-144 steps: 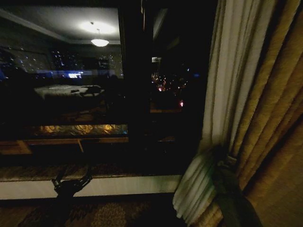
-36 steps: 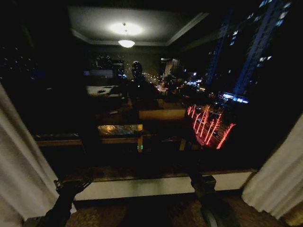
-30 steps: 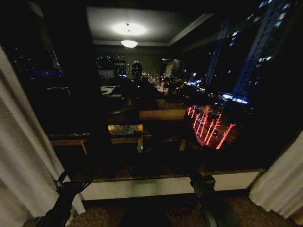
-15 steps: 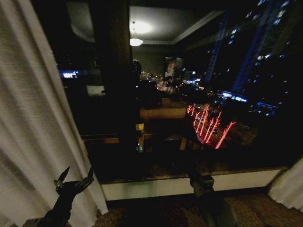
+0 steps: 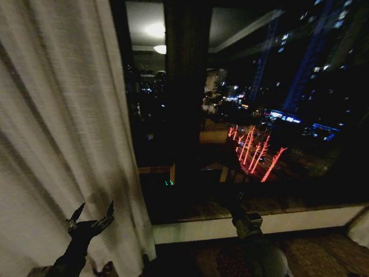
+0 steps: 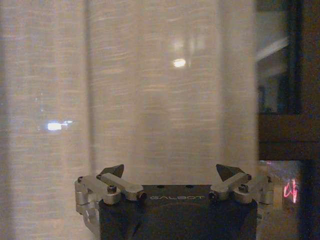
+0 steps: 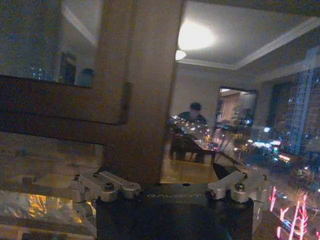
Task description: Open the curtains by pulling them apart, changing their state from closed to fully open.
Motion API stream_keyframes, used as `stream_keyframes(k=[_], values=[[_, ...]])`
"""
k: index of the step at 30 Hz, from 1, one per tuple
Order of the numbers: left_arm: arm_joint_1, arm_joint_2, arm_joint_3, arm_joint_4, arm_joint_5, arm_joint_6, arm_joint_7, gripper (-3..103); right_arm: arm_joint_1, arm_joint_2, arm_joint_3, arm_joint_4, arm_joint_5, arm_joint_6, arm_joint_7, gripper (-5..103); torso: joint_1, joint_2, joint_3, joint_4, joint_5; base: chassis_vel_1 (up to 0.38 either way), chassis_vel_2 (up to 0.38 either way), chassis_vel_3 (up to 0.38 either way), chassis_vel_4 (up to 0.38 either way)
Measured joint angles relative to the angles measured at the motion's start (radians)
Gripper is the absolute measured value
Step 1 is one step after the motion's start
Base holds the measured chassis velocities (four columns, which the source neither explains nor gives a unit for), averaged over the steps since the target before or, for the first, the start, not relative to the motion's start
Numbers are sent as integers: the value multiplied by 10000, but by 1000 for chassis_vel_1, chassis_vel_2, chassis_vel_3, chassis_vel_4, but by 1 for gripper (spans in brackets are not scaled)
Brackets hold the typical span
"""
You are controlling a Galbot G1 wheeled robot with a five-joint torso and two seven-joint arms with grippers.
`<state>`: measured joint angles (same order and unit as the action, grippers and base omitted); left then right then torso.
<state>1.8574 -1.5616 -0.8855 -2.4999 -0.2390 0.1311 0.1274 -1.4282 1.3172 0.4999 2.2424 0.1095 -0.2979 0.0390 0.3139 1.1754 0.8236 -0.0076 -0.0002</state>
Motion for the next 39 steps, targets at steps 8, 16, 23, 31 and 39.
stream_keyframes(k=[8,16,23,31,39], values=[[-308,120,170,0,107,287,-12,100,-79,-67,70,0,17,5,-13,100,-2,0,0,-1,9,77,57,-49,-68],[-1865,1255,486,523,-363,1375,-365,100,-29,-105,-99,-19,18,19,-14,100,-3,0,1,-2,11,-29,-34,33,39],[-2854,2321,704,1090,-790,1849,-860,100,-104,-174,-57,-47,18,49,-16,100,-1,0,1,0,2,0,0,0,0],[-3391,2552,1293,1878,-599,1843,-910,100,-79,-138,-70,-279,-42,189,110,100,-2,0,0,-1,8,0,0,0,0],[-4068,2398,2434,2393,164,1998,-2356,100,33,-84,-291,-653,-325,356,215,100,-2,0,0,-3,6,0,0,0,0]])
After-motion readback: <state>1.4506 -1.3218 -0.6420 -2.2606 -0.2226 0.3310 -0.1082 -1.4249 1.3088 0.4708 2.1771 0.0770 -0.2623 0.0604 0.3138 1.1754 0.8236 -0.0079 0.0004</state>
